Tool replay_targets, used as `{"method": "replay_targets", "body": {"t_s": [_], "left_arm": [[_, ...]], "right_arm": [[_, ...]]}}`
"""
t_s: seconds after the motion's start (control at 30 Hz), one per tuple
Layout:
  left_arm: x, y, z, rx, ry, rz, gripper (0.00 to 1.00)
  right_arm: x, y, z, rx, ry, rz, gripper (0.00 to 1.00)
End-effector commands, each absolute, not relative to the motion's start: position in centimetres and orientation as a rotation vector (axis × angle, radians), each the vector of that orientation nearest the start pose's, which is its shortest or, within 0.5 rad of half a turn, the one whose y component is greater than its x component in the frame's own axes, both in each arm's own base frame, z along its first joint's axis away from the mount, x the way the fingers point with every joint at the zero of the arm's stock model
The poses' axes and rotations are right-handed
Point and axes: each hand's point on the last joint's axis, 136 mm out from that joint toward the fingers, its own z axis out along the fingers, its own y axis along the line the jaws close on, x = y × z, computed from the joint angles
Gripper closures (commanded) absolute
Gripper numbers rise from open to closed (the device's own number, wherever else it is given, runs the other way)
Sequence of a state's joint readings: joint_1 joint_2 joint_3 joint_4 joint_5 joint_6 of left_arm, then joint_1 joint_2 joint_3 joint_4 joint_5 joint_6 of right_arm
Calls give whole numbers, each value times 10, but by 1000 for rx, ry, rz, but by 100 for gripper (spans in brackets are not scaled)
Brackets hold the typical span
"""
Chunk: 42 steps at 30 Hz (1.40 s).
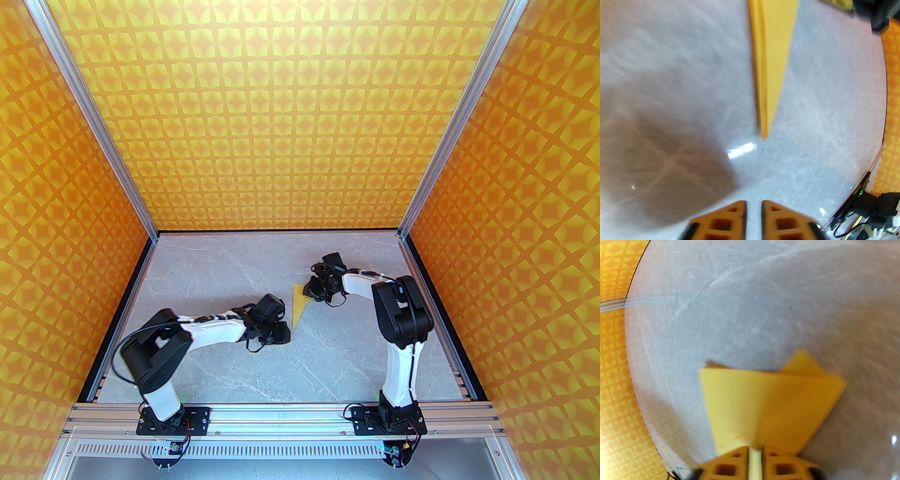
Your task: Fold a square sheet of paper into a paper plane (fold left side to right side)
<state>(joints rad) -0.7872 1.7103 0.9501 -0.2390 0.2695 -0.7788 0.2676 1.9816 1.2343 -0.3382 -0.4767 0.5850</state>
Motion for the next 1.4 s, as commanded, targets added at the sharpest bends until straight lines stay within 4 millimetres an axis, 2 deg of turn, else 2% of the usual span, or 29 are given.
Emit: {"method": "replay_targets", "body": {"t_s": [0.0,0.03,0.1,0.17,0.2,0.23,0.3,0.37,0.57,0.67,0.83,0.97,1.13,1.37], "left_arm": [[283,-303,78,81,2694,-786,58],[289,-300,83,73,2670,-778,52],[302,-291,94,53,2619,-759,32],[313,-282,104,38,2573,-727,20],[318,-278,108,34,2554,-705,5],[322,-273,112,29,2540,-686,1],[326,-268,118,27,2517,-655,1],[337,-251,124,-15,2489,-617,1],[340,-234,134,-29,2450,-588,1],[337,-230,133,-35,2454,-586,1],[332,-227,132,-39,2455,-585,1],[331,-226,131,-41,2455,-586,1],[331,-225,127,-61,2462,-588,1],[331,-226,125,-75,2466,-597,1]], "right_arm": [[410,191,65,236,2702,812,62],[407,191,71,233,2699,794,57],[400,189,78,229,2699,726,53],[393,187,81,229,2715,633,48],[389,187,81,220,2725,582,45],[387,188,81,214,2732,534,41],[380,190,76,207,2765,411,37],[377,194,71,197,2796,330,36],[385,205,61,203,2834,101,33],[389,210,51,200,2859,52,32],[391,208,37,204,2886,-24,32],[390,200,33,195,2886,-89,37],[383,191,37,204,2877,-122,46],[370,179,46,218,2853,-129,49]]}}
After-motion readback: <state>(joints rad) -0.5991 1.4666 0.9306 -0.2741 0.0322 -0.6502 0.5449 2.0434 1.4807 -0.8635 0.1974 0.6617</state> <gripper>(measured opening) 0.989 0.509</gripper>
